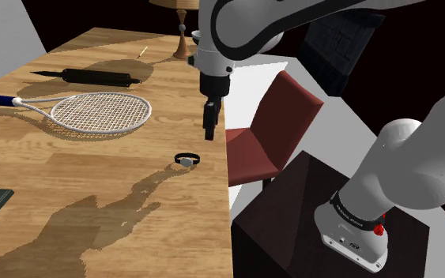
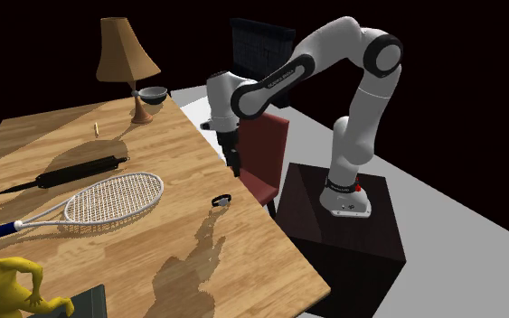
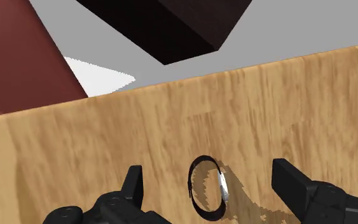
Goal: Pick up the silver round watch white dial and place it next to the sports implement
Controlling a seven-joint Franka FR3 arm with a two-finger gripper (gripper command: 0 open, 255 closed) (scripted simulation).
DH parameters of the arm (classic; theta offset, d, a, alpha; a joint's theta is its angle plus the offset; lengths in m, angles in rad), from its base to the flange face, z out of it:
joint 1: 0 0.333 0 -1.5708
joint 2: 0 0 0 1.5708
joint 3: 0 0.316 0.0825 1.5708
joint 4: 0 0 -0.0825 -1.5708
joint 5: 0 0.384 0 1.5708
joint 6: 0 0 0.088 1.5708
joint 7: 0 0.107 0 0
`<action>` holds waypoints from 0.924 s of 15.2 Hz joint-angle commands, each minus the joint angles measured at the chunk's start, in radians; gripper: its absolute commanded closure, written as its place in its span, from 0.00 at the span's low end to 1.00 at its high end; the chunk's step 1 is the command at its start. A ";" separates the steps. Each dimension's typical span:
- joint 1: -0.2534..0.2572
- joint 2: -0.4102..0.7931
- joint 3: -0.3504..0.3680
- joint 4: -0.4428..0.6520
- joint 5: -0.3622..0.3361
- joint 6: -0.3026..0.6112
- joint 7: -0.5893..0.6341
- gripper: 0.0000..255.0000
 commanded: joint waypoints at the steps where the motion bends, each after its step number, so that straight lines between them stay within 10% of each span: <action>1: 0.020 0.067 0.020 0.036 0.004 0.040 -0.021 0.00; 14: 0.061 0.224 0.062 0.051 0.004 0.199 -0.056 0.00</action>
